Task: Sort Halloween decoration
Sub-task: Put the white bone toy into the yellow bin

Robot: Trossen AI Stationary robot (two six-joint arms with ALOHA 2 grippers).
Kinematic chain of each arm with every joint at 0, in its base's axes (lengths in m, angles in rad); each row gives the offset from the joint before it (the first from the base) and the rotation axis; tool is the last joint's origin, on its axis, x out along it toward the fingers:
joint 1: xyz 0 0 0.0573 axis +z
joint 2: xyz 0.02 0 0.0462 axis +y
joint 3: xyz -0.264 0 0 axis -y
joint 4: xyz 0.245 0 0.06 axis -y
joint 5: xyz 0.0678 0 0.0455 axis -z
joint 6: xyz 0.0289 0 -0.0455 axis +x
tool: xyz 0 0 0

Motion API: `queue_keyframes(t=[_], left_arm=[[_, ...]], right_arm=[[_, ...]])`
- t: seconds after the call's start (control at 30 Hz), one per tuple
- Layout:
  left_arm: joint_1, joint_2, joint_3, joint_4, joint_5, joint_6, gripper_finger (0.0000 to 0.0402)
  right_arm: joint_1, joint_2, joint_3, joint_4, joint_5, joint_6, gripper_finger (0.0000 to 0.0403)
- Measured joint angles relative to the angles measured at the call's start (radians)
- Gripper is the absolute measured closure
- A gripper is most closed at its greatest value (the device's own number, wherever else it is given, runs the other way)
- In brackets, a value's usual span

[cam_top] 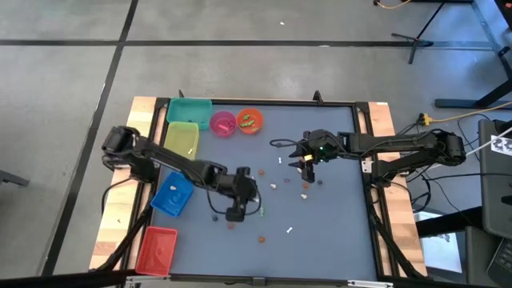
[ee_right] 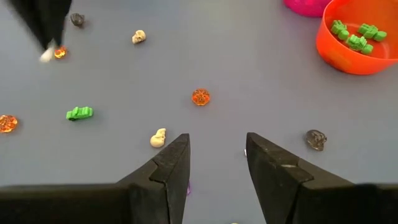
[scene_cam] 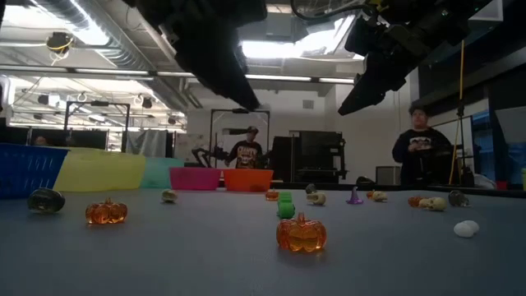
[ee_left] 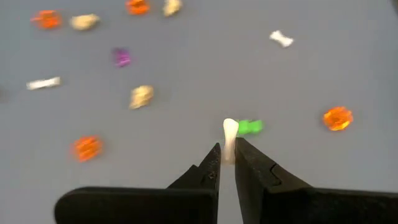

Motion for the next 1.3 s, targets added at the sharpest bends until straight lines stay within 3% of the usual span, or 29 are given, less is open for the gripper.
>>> queue_keyframes(t=[0.7,1.03,1.3], left_arm=[[0.218,-0.378,0.0,-0.618,-0.237,0.031,0.0385],[0.32,-0.408,-0.003,-0.982,-0.357,-0.04,0.0385],[0.396,-0.409,-0.102,-1.031,-0.376,-0.073,0.0385]], right_arm=[[0.0,0.0,0.0,0.001,0.0,-0.001,0.0246],[0.0,0.0,0.0,0.001,0.001,-0.002,0.0246],[0.0,0.0,0.0,0.001,0.0,-0.002,0.0246]])
